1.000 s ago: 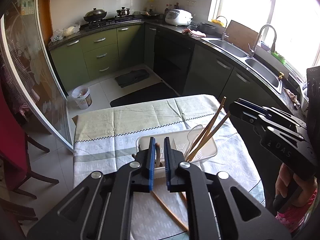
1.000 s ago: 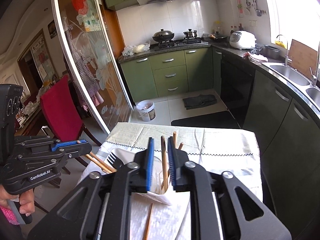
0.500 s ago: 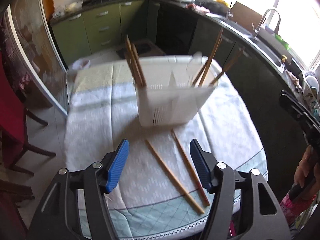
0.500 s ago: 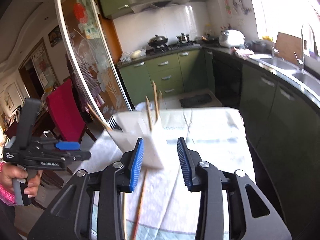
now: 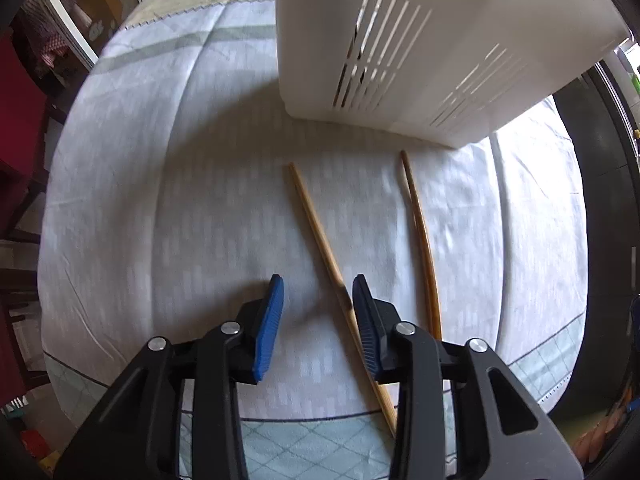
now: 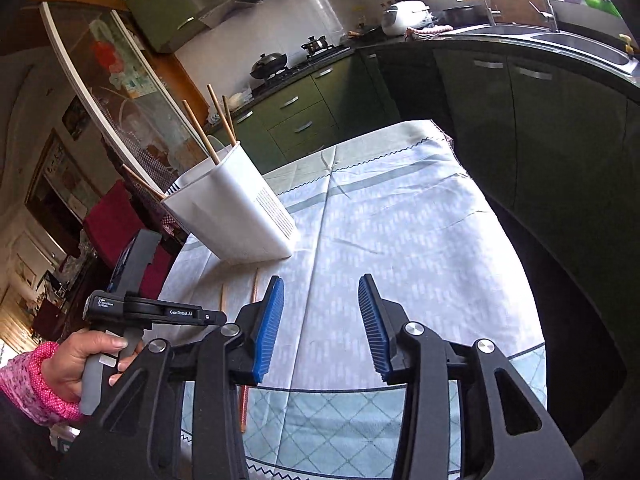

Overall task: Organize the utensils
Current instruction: 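Grasp a plain chopstick with the left tool while the right tool grasps a red-tipped one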

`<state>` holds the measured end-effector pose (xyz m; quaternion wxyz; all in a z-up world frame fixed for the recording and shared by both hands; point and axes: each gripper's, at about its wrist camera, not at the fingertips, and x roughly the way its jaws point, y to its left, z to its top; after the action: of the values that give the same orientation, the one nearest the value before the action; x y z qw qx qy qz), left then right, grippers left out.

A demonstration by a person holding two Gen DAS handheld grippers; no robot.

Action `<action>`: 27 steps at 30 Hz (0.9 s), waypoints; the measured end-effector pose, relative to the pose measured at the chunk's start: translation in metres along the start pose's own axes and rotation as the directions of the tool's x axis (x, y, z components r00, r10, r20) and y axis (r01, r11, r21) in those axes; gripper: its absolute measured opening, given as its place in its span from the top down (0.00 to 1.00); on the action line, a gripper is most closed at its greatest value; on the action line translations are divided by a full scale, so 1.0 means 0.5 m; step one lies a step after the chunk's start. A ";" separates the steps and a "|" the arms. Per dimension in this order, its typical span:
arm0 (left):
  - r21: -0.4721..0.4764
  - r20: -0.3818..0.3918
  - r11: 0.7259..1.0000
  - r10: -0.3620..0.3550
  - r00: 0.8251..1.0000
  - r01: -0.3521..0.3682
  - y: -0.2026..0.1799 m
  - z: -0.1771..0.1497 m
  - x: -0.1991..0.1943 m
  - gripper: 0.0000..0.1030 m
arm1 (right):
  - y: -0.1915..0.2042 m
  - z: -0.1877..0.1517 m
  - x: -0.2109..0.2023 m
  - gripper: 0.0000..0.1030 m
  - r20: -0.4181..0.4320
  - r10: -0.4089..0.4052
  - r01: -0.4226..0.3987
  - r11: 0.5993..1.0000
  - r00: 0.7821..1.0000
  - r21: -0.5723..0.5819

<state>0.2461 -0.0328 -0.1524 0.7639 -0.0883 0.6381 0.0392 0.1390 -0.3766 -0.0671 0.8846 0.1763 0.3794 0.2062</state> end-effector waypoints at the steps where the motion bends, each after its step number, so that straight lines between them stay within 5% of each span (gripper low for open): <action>1: 0.002 -0.005 1.000 0.002 1.000 -0.002 -0.003 0.001 0.002 0.72 | -0.004 0.000 0.000 0.61 -0.002 -0.004 0.004 1.000 1.000 0.002; 6: 0.038 -0.004 0.999 0.034 0.999 -0.034 -0.022 -0.002 0.007 0.90 | -0.003 0.006 0.020 0.60 -0.024 -0.014 0.014 1.000 1.000 0.008; 15: 0.135 0.001 0.989 0.066 0.998 -0.065 0.006 -0.007 -0.002 0.94 | 0.052 0.002 0.111 0.60 -0.153 -0.026 0.016 0.998 0.988 -0.063; 27: 0.119 0.023 0.992 0.046 0.999 -0.049 0.067 -0.006 -0.011 0.93 | 0.241 -0.022 0.364 0.68 -0.380 -0.132 0.015 0.955 0.916 -0.296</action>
<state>0.2365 -0.0001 -0.1504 0.7731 -0.0267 0.6334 0.0199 0.2170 -0.1813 -0.1264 0.8130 -0.0135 0.5226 0.2565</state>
